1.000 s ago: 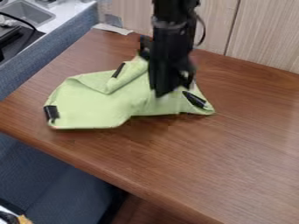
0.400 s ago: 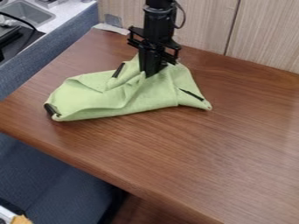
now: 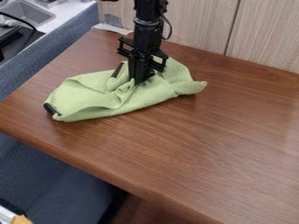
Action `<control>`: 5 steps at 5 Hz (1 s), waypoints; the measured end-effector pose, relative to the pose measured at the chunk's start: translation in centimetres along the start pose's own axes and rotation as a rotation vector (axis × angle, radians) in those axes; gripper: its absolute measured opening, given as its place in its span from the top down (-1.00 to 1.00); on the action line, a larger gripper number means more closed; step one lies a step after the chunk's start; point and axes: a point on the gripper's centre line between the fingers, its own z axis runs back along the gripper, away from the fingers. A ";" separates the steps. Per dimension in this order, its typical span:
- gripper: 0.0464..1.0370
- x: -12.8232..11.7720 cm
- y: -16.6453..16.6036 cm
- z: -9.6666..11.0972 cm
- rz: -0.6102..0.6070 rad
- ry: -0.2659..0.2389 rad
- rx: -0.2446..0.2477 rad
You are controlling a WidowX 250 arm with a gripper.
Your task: Fold the cloth from bottom to top
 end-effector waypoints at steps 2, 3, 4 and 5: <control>0.06 -1.3 -0.3 -0.2 0.027 -0.023 0.009; -0.55 -1.7 -0.4 0.2 0.026 -0.037 0.014; -0.95 -2.0 -0.4 0.6 0.034 -0.045 0.020; -0.94 -2.4 -0.6 2.0 0.027 -0.086 0.037</control>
